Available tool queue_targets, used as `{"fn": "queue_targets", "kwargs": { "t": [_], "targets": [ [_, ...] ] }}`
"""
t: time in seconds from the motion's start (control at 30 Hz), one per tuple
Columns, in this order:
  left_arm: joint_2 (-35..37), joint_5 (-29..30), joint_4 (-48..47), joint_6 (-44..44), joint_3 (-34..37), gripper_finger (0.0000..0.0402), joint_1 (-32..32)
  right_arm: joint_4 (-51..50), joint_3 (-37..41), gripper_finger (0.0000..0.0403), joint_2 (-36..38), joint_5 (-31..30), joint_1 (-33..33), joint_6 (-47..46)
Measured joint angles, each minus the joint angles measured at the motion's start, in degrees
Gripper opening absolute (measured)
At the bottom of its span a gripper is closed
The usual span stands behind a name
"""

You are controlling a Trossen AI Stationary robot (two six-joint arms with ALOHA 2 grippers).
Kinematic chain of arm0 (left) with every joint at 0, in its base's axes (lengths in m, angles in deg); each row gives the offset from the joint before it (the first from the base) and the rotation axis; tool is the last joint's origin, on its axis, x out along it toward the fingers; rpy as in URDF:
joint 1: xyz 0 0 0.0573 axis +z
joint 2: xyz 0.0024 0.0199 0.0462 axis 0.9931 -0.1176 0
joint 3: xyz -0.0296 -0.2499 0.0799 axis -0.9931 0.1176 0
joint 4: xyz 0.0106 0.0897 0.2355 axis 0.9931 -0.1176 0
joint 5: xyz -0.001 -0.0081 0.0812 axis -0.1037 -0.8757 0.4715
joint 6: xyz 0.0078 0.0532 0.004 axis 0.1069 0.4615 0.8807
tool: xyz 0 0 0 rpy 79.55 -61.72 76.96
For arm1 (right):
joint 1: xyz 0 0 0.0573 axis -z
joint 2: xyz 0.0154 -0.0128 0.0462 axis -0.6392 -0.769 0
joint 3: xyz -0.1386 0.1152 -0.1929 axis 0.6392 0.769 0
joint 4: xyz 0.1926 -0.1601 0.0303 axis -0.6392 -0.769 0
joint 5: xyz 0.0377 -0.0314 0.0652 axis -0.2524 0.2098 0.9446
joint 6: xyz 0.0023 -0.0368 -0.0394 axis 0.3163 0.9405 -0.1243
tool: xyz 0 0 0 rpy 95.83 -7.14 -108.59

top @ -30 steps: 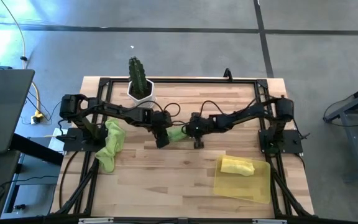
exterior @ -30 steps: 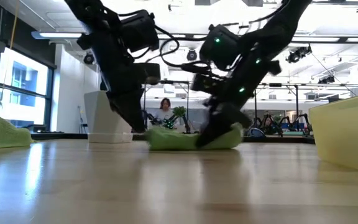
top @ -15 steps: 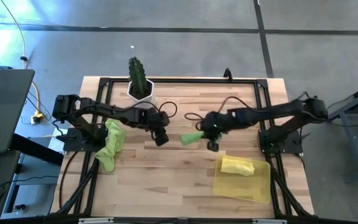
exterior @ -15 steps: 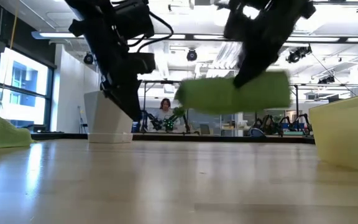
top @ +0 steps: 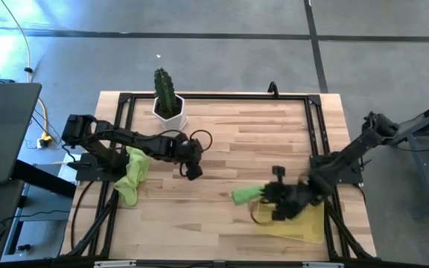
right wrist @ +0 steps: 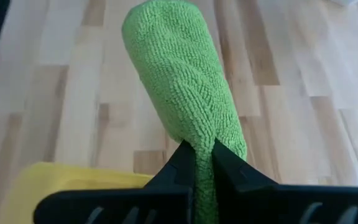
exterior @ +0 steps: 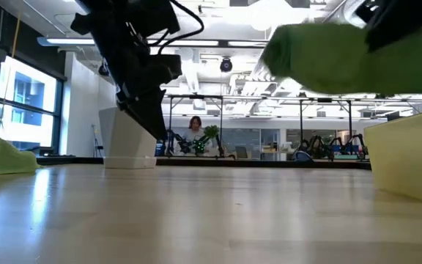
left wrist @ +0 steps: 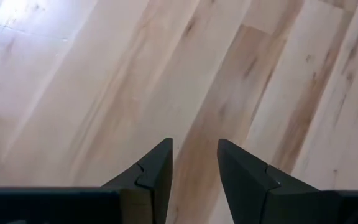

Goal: Roll microfiber towels into tight, uniform cylinder then place into a basket
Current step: Put the rolled green towel into the yellow bin

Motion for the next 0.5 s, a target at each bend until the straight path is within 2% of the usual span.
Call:
{"fn": "queue_targets", "kwargs": {
  "t": [0.13, 0.23, 0.37, 0.5],
  "targets": [
    [0.01, 1.8, -0.14, -2.76, -0.02, 0.0115, -2.15, -1.12, -0.09, 0.0, -1.65, -6.03, -8.31, -7.97],
    [0.01, 3.32, -0.06, -4.8, -0.02, 0.0115, -3.79, -2.86, -0.09, 0.0, -5.21, -6.81, -13.09, -12.26],
    [0.0, 4.21, 0.29, -7.81, -0.04, 0.0115, -5.86, -4.08, -0.07, 0.0, -11.33, -6.72, -17.15, -18.49],
    [0.01, 4.22, 0.15, -10.92, -0.04, 0.0115, -7.93, -4.43, -0.09, 0.0, -16.5, -2.28, -20.02, -24.85]
  ]
}}
